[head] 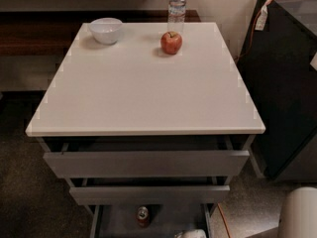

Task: Pick coke can from bottom drawer and place on counter

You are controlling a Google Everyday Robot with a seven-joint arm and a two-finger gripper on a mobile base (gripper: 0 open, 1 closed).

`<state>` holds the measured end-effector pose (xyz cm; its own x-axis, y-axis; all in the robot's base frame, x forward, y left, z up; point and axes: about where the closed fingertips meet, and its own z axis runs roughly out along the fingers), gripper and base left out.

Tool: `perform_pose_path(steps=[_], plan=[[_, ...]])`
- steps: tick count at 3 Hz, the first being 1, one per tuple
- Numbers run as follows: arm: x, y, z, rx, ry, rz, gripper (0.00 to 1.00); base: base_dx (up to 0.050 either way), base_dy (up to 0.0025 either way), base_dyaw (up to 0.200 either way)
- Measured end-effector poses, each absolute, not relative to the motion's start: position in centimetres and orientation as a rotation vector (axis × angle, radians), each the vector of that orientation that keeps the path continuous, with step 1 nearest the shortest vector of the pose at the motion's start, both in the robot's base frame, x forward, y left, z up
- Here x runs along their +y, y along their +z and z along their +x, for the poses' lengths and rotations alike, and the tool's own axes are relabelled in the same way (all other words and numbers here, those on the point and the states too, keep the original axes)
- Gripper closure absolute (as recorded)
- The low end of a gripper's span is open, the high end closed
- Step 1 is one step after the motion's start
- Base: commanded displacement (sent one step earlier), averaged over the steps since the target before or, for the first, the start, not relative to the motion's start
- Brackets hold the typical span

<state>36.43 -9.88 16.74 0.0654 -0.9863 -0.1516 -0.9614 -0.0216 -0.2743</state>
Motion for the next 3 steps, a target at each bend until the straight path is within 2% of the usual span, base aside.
perform_pose_path(steps=[2, 3], plan=[[-9.5, 17.0, 35.5, 1.958, -0.095, -2.048, 1.0, 0.0, 0.0, 0.0], [-8.9, 17.4, 34.2, 1.959, -0.074, -2.053, 0.85, 0.0, 0.0, 0.0]])
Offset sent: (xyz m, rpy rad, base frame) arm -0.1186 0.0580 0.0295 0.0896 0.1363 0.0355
